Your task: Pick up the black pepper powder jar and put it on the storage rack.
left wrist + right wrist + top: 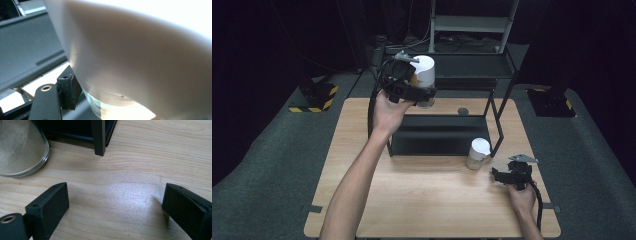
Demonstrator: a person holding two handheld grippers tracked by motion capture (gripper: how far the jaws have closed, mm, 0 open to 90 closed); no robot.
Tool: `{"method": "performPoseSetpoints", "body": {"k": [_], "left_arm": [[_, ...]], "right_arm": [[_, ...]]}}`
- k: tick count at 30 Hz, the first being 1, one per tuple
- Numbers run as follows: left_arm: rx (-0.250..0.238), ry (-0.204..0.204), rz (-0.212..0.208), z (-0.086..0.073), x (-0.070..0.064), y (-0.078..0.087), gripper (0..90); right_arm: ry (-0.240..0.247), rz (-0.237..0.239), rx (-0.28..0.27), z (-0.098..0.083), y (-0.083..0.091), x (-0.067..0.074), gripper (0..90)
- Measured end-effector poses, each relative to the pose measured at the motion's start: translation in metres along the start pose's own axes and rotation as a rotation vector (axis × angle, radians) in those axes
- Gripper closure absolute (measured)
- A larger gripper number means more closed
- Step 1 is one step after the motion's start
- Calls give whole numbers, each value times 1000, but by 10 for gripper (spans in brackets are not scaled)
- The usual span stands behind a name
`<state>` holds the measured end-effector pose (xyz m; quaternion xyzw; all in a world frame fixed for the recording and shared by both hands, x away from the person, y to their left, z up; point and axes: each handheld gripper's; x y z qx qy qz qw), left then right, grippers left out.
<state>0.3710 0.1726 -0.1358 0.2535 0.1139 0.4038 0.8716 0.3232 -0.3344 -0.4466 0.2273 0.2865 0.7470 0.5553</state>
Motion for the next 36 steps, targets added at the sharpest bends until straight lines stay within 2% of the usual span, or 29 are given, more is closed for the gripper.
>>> {"method": "performPoseSetpoints", "body": {"k": [6, 13, 16, 17, 19, 22, 25, 31, 36], "left_arm": [[-13, 18, 28, 23, 3, 1, 307], [-10, 34, 59, 42, 7, -3, 307], [-4, 45, 86, 51, 7, -8, 307], [1, 56, 108, 57, 7, -14, 307], [4, 61, 113, 59, 7, -16, 307], [24, 70, 154, 67, 4, -29, 307], [29, 81, 161, 68, 7, -35, 307], [38, 116, 220, 68, 8, -52, 307], [48, 116, 233, 68, 9, -58, 306]], "right_arm": [[0, 0, 1, 0, 0, 0, 64], [0, 0, 0, 0, 0, 0, 64], [0, 0, 0, 0, 0, 0, 64], [1, 0, 0, 0, 0, 0, 64], [0, 0, 0, 0, 0, 0, 64], [1, 0, 0, 0, 0, 0, 64], [2, 0, 1, 0, 0, 0, 64], [5, -1, 3, 0, 0, 0, 64], [5, 0, 3, 0, 0, 0, 64]]}}
Point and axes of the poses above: each handheld gripper's, and its own axes: y roughly backward along the jaws, z roughly out of its top, x roughly to its left, and after that the axes turned 3 degrees about -y, right-handed
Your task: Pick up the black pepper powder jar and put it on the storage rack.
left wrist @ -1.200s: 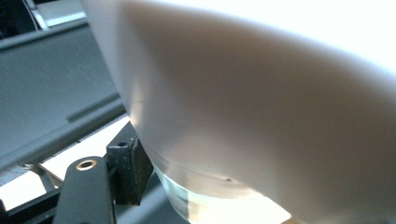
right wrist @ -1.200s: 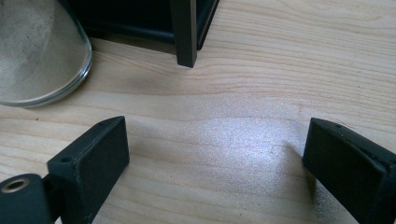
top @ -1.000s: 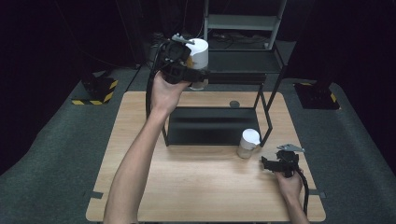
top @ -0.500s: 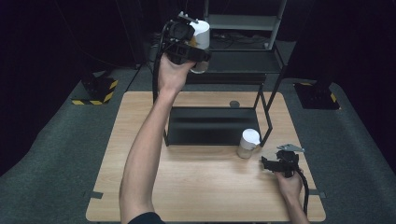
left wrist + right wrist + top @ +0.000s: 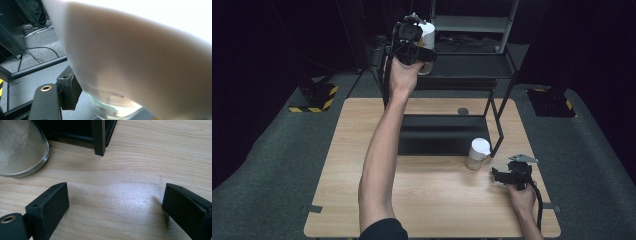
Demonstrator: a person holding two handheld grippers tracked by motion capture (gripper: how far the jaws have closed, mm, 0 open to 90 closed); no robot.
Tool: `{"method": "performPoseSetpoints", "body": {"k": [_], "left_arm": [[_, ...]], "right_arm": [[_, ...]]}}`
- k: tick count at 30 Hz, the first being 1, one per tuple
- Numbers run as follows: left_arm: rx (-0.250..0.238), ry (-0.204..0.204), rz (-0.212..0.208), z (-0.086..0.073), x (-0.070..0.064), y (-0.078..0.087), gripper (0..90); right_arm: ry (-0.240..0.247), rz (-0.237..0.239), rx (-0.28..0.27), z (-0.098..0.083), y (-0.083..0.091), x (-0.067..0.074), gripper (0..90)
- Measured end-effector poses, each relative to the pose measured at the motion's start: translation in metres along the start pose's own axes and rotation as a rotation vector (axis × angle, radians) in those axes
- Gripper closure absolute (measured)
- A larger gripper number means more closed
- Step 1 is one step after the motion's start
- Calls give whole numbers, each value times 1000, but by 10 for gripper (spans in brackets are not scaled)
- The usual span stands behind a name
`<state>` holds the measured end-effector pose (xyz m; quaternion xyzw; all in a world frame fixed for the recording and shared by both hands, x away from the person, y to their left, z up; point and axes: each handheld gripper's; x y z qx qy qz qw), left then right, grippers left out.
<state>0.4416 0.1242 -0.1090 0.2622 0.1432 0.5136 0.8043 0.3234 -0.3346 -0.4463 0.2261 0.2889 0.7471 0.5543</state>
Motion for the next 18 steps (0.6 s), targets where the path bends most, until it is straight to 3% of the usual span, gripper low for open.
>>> {"method": "performPoseSetpoints", "body": {"k": [9, 18], "left_arm": [[12, -15, 18, -1, -4, -9, 306], [-5, -12, 3, -7, 1, -8, 305]], "right_arm": [[-1, 1, 0, 0, 0, 0, 63], [-1, 0, 0, 0, 0, 0, 63]]}}
Point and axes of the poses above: each handheld gripper's, and its own axes: y roughly backward along the jaws, z roughly out of its top, x roughly to its left, and after that the axes turned 3 degrees about -y, right-handed
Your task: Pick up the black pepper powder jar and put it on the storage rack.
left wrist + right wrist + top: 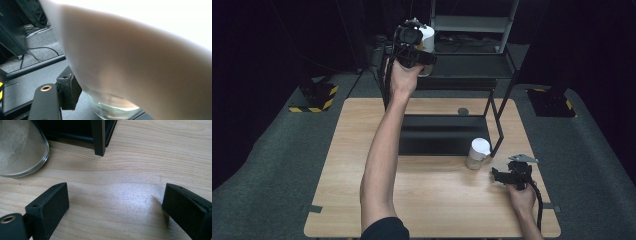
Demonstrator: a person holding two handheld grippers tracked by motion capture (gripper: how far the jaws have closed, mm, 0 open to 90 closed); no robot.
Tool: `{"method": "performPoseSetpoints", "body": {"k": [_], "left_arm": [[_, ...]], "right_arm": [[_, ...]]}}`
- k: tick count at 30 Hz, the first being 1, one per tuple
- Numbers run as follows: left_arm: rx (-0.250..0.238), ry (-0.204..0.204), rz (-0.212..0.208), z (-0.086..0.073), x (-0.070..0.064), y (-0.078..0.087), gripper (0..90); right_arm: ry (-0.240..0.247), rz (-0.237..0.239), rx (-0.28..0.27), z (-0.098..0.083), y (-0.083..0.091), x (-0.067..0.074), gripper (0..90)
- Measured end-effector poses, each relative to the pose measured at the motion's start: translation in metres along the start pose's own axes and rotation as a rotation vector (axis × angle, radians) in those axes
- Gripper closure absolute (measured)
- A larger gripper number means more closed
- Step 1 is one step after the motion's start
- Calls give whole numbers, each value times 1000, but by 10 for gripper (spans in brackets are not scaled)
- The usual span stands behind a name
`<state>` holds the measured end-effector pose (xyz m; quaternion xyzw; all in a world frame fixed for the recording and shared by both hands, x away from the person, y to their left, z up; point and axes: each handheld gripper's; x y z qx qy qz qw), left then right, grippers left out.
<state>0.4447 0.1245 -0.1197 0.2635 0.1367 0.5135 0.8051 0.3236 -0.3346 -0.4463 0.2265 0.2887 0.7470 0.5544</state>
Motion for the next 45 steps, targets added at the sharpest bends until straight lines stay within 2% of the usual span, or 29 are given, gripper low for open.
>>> {"method": "performPoseSetpoints", "body": {"k": [7, 10, 11, 12, 13, 18, 27, 32, 35, 45], "left_arm": [[-1, 3, 2, 0, -1, 0, 303], [-3, 3, 7, -1, -2, 0, 256], [-4, 4, 4, -1, -1, 0, 204], [-6, 5, 3, -1, -1, 1, 204], [-7, 6, 3, -1, -1, 1, 163], [-19, 2, 13, -7, -5, 6, 106], [-30, 5, 10, -19, -5, 19, 76], [-16, -5, 12, -22, -8, 26, 74], [1, -27, 36, -27, -12, 28, 74], [-5, -37, 17, -42, -9, 34, 75]], "right_arm": [[0, 0, 0, 0, 0, 0, 63], [-1, 3, 0, 0, 0, -1, 62], [0, 3, 1, 0, 0, -1, 62], [0, 3, 1, 0, 0, -1, 62], [-1, 3, 0, 0, 0, -1, 62], [-2, 3, 0, 0, 0, 0, 62], [-3, 0, 0, 0, 0, 0, 61], [-2, -1, 0, 0, 0, 1, 61], [-2, -1, 0, 0, 0, 1, 61], [-2, -1, -1, 0, 0, 1, 61]]}}
Point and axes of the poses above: each handheld gripper's, and its own axes: y roughly backward along the jaws, z roughly out of its top, x roughly to its left, and after that the axes turned 3 degrees about -y, right-handed
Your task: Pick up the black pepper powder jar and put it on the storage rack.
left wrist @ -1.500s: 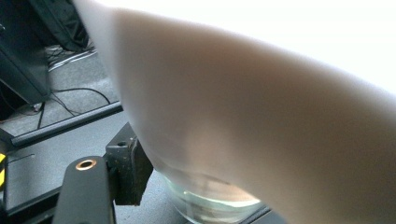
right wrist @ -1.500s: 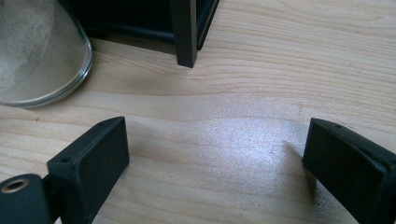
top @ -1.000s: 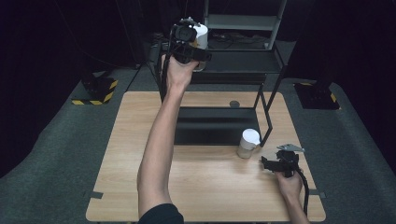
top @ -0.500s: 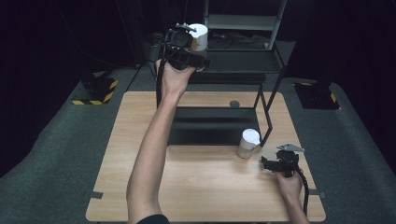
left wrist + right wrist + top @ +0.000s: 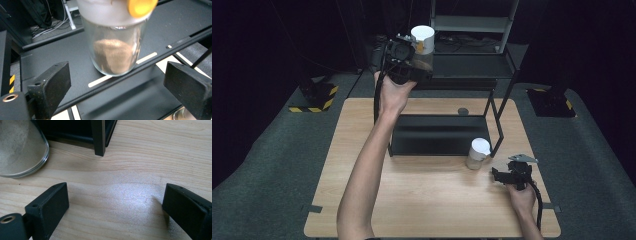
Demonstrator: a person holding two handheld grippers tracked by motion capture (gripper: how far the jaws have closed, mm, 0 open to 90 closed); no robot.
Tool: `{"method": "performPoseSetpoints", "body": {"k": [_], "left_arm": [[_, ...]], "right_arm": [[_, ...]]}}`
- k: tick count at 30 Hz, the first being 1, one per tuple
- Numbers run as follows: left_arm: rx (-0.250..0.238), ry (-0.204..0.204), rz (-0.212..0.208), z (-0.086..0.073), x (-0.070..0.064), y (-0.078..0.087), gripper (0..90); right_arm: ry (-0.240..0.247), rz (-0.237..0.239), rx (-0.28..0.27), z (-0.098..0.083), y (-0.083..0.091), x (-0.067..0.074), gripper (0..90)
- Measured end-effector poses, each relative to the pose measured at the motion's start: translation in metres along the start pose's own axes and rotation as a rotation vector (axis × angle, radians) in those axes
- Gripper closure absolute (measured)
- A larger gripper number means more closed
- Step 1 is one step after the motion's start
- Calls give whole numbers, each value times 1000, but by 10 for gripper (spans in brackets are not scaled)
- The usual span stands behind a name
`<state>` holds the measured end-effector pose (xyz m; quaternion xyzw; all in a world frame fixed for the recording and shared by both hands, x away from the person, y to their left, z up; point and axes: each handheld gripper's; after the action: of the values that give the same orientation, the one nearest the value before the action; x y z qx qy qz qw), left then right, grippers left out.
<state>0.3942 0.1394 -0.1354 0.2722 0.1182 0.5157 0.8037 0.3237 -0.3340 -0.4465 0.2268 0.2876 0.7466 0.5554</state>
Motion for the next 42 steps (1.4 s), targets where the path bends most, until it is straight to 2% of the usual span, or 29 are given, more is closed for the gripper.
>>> {"method": "performPoseSetpoints", "body": {"k": [8, 13, 23, 25, 30, 42], "left_arm": [[15, -26, -21, -18, -4, -2, 81], [10, -28, -27, -26, -5, -1, 81], [16, -22, -44, -48, -6, -6, 84], [15, -3, -58, -55, -3, -9, 85], [13, 10, -71, -68, -2, -15, 85], [35, 13, -72, -93, -5, -24, 86]], "right_arm": [[0, 0, 0, 0, 0, 0, 61], [2, 0, 0, 0, 0, 0, 61], [3, 0, 1, 0, 0, 0, 61], [3, 0, 1, 0, 0, 0, 61], [3, 0, 1, 0, 0, 0, 62], [3, 0, 0, 0, 0, 0, 61]]}}
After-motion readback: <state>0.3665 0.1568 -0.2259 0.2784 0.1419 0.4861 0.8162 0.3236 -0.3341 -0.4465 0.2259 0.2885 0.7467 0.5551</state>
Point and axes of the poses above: each handheld gripper's, and its own axes: y roughly backward along the jaws, z roughly out of its top, x roughly to its left, and after that the axes turned 3 degrees about -y, right-handed
